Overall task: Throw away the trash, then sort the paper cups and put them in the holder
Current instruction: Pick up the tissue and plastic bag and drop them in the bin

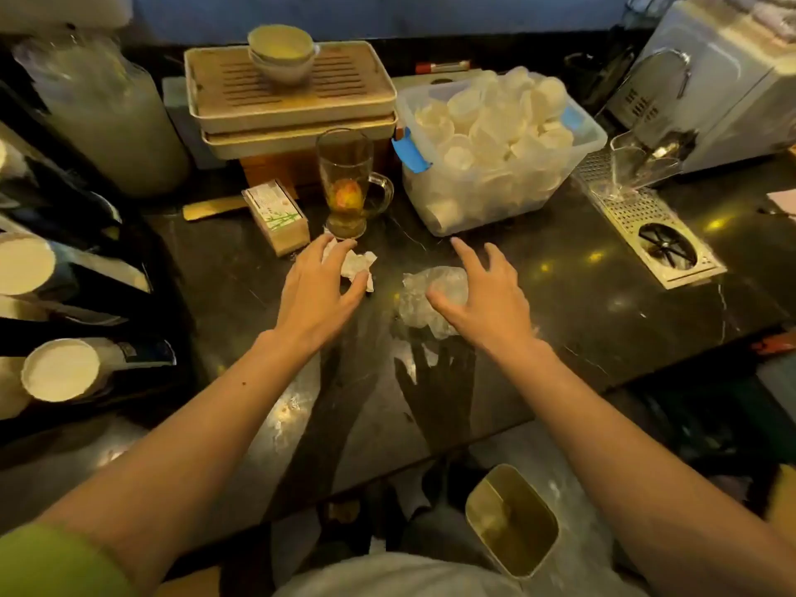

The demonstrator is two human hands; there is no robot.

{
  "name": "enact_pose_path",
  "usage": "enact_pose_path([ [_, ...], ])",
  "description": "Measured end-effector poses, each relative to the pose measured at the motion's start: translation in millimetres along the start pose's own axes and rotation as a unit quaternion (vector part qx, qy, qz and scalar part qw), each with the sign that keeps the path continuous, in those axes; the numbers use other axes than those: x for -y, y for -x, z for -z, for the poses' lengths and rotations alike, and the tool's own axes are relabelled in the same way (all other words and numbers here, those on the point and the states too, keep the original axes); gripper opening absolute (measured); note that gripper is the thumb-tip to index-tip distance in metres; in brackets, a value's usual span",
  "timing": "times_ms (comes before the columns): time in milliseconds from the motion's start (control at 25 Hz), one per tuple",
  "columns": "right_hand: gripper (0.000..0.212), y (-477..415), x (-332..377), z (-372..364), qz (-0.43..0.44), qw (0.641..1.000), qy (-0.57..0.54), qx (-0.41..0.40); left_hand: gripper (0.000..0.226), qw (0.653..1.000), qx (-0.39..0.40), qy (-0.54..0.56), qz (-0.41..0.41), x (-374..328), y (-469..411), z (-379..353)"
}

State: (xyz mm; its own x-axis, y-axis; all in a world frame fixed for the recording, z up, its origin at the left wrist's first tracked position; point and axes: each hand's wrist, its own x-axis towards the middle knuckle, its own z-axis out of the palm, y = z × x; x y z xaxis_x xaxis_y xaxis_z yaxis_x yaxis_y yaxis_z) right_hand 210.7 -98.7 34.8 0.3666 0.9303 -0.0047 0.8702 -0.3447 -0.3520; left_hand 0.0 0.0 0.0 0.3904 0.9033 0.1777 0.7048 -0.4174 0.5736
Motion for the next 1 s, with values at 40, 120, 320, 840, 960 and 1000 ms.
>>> enact_pose_path([
  [40,0.077,-0.8,2.5,-6.8,-0.014,1.000,0.007,0.005,0.050,1.000,0.013,-0.002,0.012,4.5,-4.6,-3.9],
  [120,0.076,-2.8,1.2,-21.1,-0.048,0.998,0.018,0.023,0.050,0.998,0.040,-0.015,0.039,11.1,-11.8,-13.8],
  [320,0.070,-14.4,-15.3,-52.7,-0.075,0.995,0.007,0.060,0.051,0.991,0.106,-0.031,0.075,23.9,-34.9,-40.7],
  [840,0.026,-28.5,-44.3,-77.2,-0.040,0.994,-0.095,0.039,0.016,0.984,0.145,-0.024,0.102,40.9,-55.5,-67.6],
  [960,0.022,-27.0,-48.8,-73.1,-0.033,0.992,-0.120,0.003,0.013,0.987,0.127,-0.041,0.094,38.4,-54.9,-65.0],
  [1000,0.021,-24.9,-49.5,-71.4,-0.031,0.991,-0.127,-0.010,0.012,0.989,0.117,-0.043,0.084,36.8,-53.4,-63.1],
])
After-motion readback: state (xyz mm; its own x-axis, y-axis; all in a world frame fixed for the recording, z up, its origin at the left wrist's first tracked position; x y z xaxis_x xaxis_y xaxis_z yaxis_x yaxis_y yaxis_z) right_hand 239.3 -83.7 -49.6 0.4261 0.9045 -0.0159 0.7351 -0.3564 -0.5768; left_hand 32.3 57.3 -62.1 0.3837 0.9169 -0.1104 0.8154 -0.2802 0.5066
